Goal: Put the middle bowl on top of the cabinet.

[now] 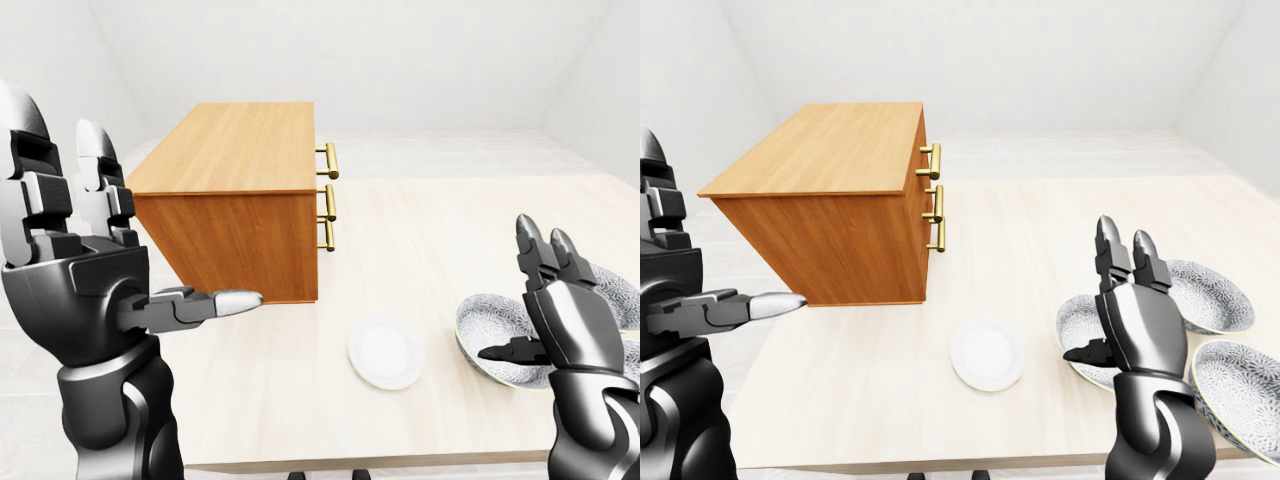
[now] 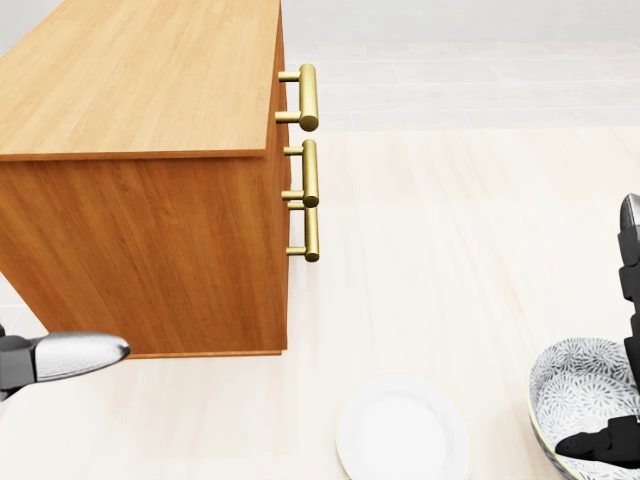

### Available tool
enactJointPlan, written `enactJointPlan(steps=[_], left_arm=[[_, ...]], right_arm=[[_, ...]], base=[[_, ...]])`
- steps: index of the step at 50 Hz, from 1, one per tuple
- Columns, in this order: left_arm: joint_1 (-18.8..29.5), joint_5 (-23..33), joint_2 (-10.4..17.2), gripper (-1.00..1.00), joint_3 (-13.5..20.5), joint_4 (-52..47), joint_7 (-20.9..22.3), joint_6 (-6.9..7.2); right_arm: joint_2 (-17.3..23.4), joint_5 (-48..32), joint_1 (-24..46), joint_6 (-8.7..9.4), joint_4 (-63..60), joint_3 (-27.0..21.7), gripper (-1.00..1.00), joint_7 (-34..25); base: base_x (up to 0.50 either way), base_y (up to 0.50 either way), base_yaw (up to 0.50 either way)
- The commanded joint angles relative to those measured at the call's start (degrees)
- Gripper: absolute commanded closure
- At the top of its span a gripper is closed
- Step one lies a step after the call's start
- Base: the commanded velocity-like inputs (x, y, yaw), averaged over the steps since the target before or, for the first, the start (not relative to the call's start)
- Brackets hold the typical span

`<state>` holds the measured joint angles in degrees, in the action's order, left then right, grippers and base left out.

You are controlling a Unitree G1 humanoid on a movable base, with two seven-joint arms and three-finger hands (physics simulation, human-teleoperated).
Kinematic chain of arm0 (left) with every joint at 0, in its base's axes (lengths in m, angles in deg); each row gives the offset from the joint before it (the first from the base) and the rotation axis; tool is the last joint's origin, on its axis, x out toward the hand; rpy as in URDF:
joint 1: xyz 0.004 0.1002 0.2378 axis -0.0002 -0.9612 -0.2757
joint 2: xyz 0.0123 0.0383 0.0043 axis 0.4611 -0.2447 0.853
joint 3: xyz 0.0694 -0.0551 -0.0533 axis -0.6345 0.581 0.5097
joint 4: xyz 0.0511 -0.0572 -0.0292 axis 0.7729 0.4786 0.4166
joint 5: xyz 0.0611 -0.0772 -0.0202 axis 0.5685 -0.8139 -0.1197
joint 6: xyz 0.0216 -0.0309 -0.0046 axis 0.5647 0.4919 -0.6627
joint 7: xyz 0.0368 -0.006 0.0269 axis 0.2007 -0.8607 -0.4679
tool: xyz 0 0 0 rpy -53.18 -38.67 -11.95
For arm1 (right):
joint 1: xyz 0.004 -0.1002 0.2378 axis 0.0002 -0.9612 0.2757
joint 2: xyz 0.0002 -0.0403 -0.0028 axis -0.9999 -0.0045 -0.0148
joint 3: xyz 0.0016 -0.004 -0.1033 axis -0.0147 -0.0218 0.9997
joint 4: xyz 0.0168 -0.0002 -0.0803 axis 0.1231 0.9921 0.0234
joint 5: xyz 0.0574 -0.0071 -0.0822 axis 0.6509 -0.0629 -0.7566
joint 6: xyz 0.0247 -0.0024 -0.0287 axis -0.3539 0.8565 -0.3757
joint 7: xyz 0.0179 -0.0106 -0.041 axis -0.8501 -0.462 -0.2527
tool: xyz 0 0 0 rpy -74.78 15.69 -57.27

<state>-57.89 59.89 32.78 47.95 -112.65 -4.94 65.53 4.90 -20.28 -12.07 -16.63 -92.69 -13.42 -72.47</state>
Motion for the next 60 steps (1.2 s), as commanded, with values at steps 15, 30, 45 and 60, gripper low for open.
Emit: enactJointPlan(steps=[15, 30, 45, 60], left_arm=[[-0.6, 2.7, -0.5, -1.00, -1.0, -1.8, 0.8, 0.00], [-1.1, 2.3, -1.2, -1.00, -1.9, -2.2, 1.2, 0.00], [-0.7, 2.2, -1.1, -1.00, -1.9, -2.5, 1.1, 0.00], [-0.7, 2.2, -1.1, -1.00, -1.9, -2.5, 1.1, 0.00]], right_arm=[[0.2, -12.1, 0.0, -4.07, -3.1, -0.6, -1.00, -3.2], [0.6, -20.2, -0.8, -7.82, -3.1, -1.2, -1.00, -1.4], [-0.9, -21.7, 0.7, -7.82, -1.4, -2.8, -1.00, -2.6], [-0.5, -21.7, 0.5, -7.82, -1.4, -2.4, -1.00, -2.5]], base=[[0.00, 0.00, 0.00], [0.00, 0.00, 0.00], [0.00, 0.00, 0.00], [0.00, 0.00, 0.00]])
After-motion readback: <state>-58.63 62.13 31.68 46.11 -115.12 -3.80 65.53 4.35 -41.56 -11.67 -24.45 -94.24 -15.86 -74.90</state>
